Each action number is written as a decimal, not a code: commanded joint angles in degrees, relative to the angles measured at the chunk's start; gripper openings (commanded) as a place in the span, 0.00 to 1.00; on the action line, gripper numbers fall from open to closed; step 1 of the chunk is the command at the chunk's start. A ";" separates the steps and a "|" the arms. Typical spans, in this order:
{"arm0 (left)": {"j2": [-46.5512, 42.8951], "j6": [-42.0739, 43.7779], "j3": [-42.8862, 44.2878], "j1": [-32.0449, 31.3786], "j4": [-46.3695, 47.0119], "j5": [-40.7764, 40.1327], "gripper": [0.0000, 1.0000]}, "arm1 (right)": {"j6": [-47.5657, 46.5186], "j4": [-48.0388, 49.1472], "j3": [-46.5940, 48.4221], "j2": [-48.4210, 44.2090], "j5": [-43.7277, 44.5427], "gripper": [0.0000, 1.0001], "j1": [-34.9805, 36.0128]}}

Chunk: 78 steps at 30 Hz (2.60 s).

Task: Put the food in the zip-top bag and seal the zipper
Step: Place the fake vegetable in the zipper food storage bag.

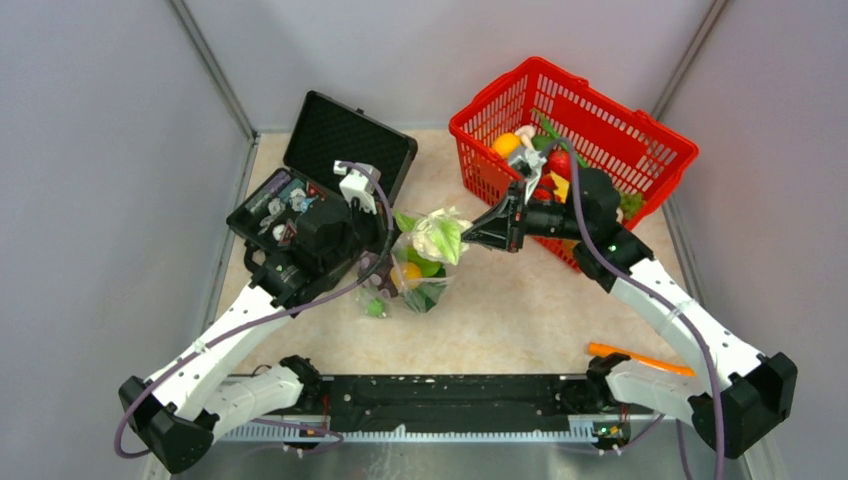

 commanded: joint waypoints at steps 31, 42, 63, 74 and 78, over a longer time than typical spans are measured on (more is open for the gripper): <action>0.08 0.12 4.00 0.23 5.59 7.35 0.00 | -22.99 -19.25 16.47 16.87 43.37 0.00 21.61; -0.03 -1.74 6.13 0.15 7.15 10.80 0.00 | -25.38 -12.08 15.06 16.79 34.53 0.00 27.20; -2.72 -3.61 5.29 0.17 9.16 6.45 0.00 | -20.36 13.42 2.92 10.85 44.09 0.00 27.28; -2.80 -3.44 5.11 0.19 10.18 9.38 0.00 | -19.56 4.32 9.29 24.38 47.39 0.00 27.62; -3.61 -3.28 4.51 0.18 10.25 6.74 0.00 | -21.83 2.84 9.42 22.38 48.87 0.28 27.63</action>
